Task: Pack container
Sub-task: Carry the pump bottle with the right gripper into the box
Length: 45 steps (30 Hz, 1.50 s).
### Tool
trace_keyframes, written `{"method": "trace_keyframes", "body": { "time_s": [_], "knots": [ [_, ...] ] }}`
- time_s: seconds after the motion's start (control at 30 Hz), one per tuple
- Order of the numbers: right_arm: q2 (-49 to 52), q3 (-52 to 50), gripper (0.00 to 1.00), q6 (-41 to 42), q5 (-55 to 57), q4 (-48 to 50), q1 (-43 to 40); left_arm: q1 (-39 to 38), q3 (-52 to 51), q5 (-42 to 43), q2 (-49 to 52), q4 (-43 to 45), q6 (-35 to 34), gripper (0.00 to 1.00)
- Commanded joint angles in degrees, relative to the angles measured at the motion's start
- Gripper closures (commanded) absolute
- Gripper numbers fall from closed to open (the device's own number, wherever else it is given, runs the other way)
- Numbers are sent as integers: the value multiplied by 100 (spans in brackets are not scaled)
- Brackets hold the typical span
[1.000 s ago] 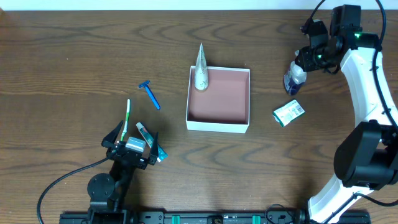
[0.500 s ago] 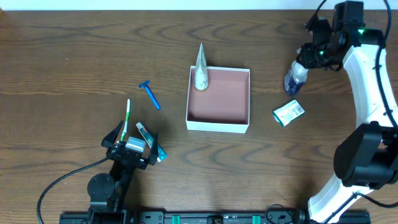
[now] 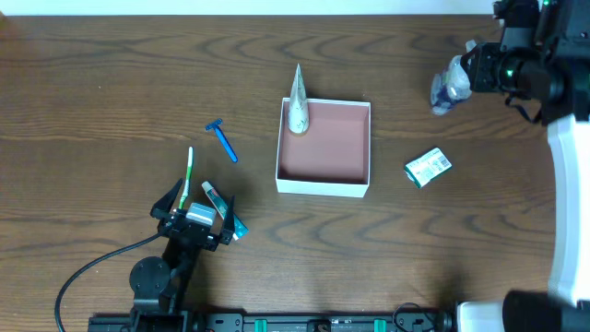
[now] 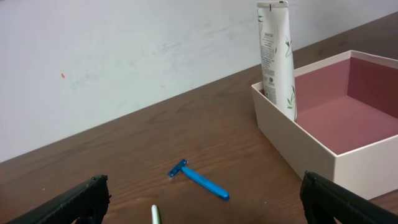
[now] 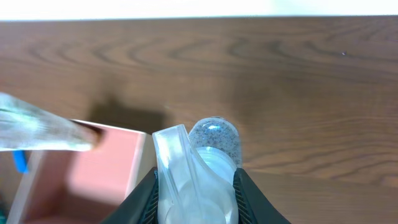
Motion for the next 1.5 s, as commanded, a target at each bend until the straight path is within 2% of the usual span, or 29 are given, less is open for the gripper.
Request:
{"method": "trace_keyframes", "body": {
  "time_s": [0.0,0.4,0.67,1.07,1.47],
  "knots": [
    [-260,162,86,831,-94,-7,328,35,-109,96,-31,-184,-50,2],
    [144,149,86,2004,232,118,1764,35,-109,96,-31,-184,-50,2],
    [820,149,85,2190,278,380,2461,35,-109,96,-31,-184,-50,2],
    [1832,149,85,2356,428,892,2789,35,-109,96,-31,-184,-50,2],
    [2420,146,85,2350,555,1185,2804,35,-109,96,-31,-184,-50,2]
  ]
}}
